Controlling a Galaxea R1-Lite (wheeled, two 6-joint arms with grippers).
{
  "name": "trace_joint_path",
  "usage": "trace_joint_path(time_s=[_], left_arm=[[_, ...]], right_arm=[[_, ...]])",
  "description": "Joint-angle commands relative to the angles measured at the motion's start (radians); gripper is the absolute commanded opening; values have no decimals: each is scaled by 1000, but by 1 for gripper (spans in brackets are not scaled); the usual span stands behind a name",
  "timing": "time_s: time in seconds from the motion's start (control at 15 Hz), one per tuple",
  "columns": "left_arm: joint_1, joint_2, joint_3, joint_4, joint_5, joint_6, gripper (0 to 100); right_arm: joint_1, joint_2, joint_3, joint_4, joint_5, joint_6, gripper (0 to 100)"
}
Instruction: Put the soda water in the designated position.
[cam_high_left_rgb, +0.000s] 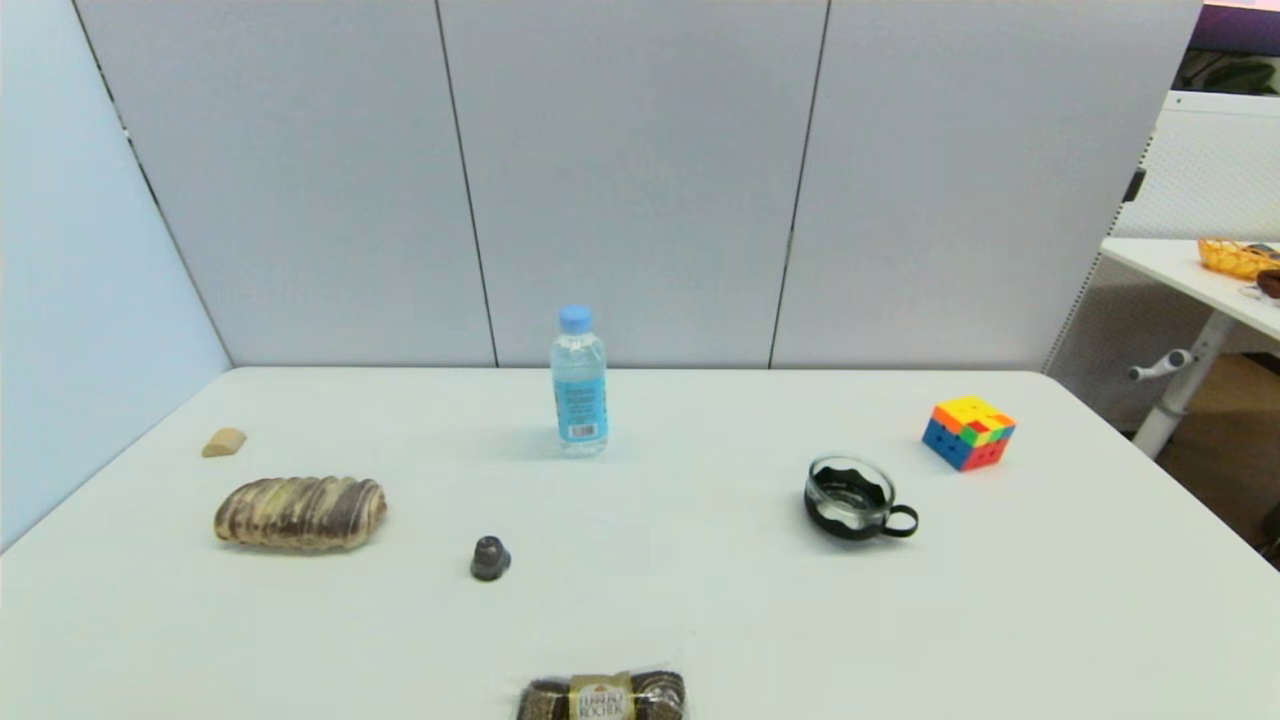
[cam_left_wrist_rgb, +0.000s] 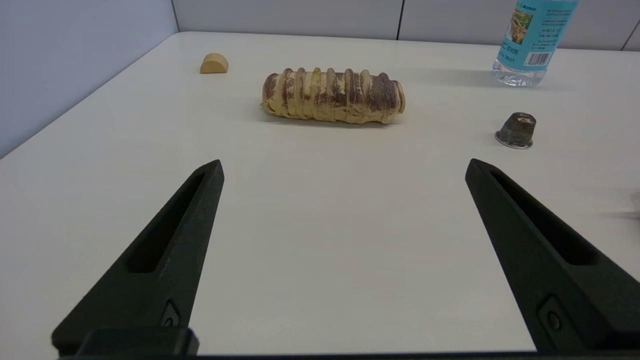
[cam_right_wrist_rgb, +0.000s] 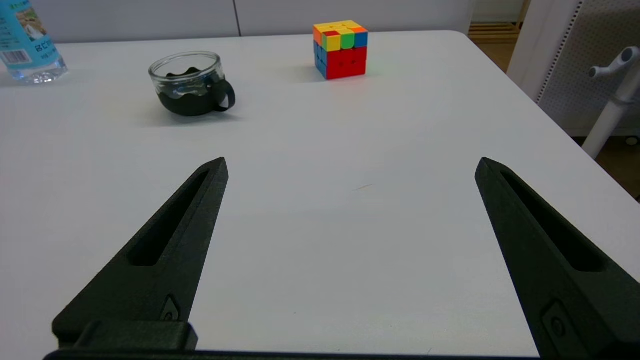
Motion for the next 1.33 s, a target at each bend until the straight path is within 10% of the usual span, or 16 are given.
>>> trace_joint_path(time_s=[0.07, 1.0, 1.33], left_arm=[[0, 1, 0, -1, 0, 0, 100], [-1, 10, -6, 2, 20, -54, 100], [-49, 461, -252, -19, -72, 23, 100]], right_arm=[[0, 0, 0, 0, 0, 1, 100], [0, 0, 0, 0, 0, 1, 100], [0, 0, 0, 0, 0, 1, 100]])
